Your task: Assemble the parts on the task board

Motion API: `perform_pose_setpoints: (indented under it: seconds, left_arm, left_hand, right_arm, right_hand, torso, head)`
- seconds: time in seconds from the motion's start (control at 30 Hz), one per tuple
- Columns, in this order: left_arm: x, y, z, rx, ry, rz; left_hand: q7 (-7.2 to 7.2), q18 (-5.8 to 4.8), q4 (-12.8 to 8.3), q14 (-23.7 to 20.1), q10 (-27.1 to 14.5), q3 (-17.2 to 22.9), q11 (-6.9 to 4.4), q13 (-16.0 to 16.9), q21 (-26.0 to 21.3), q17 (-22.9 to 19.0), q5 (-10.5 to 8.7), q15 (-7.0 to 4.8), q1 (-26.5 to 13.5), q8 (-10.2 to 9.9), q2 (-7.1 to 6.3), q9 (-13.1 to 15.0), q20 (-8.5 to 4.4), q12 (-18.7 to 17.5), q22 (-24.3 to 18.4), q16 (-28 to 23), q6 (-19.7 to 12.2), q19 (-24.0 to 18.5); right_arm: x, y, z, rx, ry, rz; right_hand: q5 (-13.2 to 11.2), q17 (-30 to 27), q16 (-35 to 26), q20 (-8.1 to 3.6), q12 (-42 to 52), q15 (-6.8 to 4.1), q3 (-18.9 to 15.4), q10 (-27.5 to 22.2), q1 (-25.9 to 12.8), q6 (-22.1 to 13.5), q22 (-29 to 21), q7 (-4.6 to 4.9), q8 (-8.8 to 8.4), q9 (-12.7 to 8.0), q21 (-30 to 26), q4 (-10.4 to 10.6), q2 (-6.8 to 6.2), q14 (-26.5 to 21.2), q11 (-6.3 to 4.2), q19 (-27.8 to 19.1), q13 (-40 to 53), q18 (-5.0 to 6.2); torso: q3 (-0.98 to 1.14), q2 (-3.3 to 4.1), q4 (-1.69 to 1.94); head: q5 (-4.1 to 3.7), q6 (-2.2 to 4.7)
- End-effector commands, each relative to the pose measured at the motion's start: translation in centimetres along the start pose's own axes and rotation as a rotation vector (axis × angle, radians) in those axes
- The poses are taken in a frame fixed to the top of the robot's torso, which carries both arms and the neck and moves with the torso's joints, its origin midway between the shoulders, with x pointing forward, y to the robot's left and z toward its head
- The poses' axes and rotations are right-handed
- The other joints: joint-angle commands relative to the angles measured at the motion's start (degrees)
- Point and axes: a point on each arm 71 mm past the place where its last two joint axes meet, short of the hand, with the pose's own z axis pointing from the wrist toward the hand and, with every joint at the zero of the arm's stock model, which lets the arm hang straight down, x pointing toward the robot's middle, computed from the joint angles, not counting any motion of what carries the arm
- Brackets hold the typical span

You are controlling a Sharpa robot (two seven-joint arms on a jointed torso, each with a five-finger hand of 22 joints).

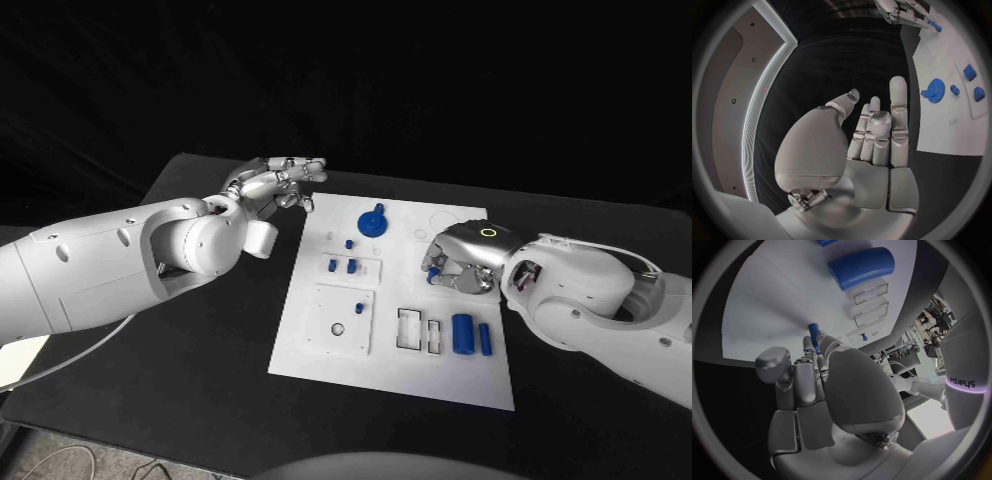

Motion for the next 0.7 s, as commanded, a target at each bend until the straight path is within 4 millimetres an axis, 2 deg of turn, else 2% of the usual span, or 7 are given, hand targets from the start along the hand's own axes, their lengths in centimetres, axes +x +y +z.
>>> perform_pose_setpoints:
  seconds: [0.03, 0.33, 0.7]
  left_arm:
    - [0.2, -0.1, 0.0, 0.003, 0.021, -0.009]
    - [0.2, -0.1, 0.0, 0.003, 0.020, -0.009]
    - [0.2, -0.1, 0.0, 0.001, 0.017, -0.008]
  left_hand:
    - [-0.01, 0.99, -0.1, -0.1, -0.5, -0.3, -0.11, 0.1, -0.3, -0.1, 0.35, 0.39, 0.1, -0.2, 0.64, 0.0, 0.47, 0.2, -0.1, 0.1, -0.3, 0.1]
    - [-0.01, 0.99, -0.1, -0.1, -0.5, -0.3, -0.11, 0.1, -0.3, -0.1, 0.35, 0.39, 0.1, -0.2, 0.64, 0.0, 0.47, 0.2, -0.1, 0.1, -0.3, 0.1]
    - [-0.01, 0.99, -0.1, -0.1, -0.5, -0.3, -0.11, 0.1, -0.3, -0.1, 0.35, 0.39, 0.1, -0.2, 0.64, 0.0, 0.47, 0.2, -0.1, 0.1, -0.3, 0.1]
  right_arm:
    - [-0.3, 0.4, -0.1, -0.009, -0.043, -0.018]
    - [-0.6, 0.9, -0.4, -0.024, -0.072, -0.006]
    - [-1.2, 0.9, -1.3, -0.020, -0.083, 0.003]
  right_hand:
    - [-0.2, 0.2, 0.3, -0.34, -0.3, -0.47, 1.1, 2.3, 0.7, 0.5, 0.3, -0.05, 0.36, 0.1, 0.4, -0.7, 0.02, 2.5, -1.83, 0.1, 0.2, -0.47]
    - [-0.3, 0.3, 0.4, -0.31, -0.9, -0.43, 2.1, 2.8, -0.5, 0.8, 0.6, 0.04, 0.21, 0.1, 0.6, -1.2, -0.49, 2.5, -1.77, 0.1, 0.3, -0.51]
    - [-0.4, 0.3, 0.4, -0.28, -1.3, -0.41, 2.5, 3.0, -1.5, 0.9, 0.6, 0.02, 0.11, 0.1, 0.6, -1.3, -0.88, 2.5, -1.76, 0.1, 0.3, -0.50]
  torso:
    - [0.01, -0.03, -0.04]
    - [-0.02, -0.03, 0.03]
    - [0.01, -0.03, -0.06]
  head:
    - [-0.08, 0.01]
    - [-0.28, 0.07]
    - [-0.35, 0.13]
